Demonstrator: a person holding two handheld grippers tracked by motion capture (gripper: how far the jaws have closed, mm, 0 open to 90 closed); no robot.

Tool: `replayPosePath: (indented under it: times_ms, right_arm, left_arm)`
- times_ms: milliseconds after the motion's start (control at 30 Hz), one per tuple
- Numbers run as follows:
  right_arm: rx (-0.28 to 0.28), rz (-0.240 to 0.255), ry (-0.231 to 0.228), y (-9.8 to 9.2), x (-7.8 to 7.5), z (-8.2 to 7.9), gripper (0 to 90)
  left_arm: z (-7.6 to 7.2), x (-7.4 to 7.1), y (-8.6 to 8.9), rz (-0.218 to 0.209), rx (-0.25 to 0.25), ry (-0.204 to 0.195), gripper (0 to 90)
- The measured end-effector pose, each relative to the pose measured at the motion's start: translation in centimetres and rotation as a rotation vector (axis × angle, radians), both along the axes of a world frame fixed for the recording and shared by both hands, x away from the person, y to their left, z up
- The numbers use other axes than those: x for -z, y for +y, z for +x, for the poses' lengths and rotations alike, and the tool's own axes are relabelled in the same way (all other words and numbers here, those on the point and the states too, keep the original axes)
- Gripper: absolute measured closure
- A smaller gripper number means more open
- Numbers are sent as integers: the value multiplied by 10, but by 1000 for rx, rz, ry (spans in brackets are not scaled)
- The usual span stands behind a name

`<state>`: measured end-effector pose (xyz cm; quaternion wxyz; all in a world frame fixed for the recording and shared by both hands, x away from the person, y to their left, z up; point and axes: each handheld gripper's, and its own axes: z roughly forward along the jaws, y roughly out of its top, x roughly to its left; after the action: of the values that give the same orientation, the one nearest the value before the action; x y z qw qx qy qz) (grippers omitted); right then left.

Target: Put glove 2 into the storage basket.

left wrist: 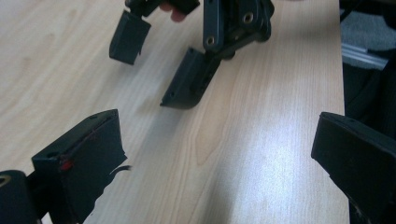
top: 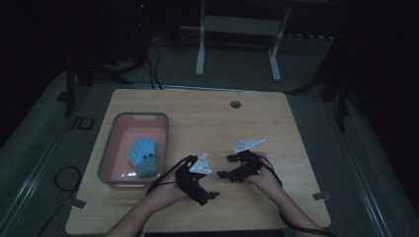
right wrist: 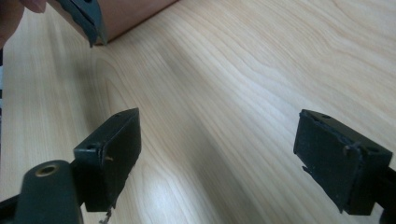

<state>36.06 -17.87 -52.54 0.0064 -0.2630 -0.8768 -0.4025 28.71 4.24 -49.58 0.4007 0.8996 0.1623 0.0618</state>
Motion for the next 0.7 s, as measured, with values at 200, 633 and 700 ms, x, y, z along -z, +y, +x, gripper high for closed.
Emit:
replayPosePath:
  times_ms: [200,633,700]
  right_arm:
    - [16,-13,7,-15,9,-6,150]
    - [36,-3,-14,-43,21,-19,150]
    - [40,-8,-11,-46,23,-22,150]
  left_arm:
    - [0,13,-12,-1,29,14,27]
    - [-3,31,-27,-6,69,3,27]
    - [-5,35,-29,-4,78,4,27]
